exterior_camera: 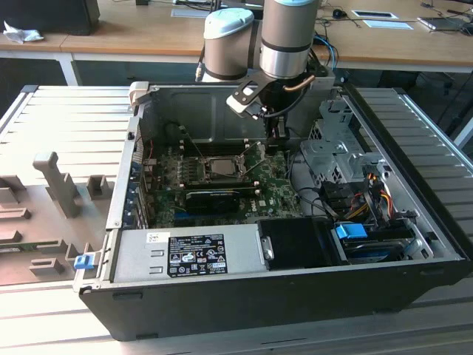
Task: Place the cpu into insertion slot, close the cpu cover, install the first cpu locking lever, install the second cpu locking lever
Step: 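Close the cpu cover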
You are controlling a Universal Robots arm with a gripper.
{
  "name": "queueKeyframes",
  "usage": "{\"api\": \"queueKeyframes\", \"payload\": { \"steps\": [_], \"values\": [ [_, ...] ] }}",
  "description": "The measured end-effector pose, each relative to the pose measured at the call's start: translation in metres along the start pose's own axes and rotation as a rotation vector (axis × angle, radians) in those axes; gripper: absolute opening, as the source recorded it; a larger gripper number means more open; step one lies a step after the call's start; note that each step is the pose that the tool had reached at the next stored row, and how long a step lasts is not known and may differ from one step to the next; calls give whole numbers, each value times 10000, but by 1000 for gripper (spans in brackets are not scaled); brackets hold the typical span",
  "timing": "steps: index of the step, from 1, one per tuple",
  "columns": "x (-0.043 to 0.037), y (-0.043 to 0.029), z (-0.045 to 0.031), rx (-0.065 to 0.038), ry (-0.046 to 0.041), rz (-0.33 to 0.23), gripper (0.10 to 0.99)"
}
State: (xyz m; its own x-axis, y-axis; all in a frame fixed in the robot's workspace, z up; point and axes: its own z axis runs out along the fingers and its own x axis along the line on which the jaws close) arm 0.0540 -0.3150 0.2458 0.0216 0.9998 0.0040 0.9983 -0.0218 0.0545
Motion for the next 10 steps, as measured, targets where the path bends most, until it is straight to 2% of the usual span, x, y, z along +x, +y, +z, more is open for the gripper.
{"api": "queueKeyframes", "payload": {
  "steps": [4,10],
  "values": [
    [-1,-31,-2,0,0,0,106],
    [-1,-40,-2,0,0,-1,106]
  ]
}}
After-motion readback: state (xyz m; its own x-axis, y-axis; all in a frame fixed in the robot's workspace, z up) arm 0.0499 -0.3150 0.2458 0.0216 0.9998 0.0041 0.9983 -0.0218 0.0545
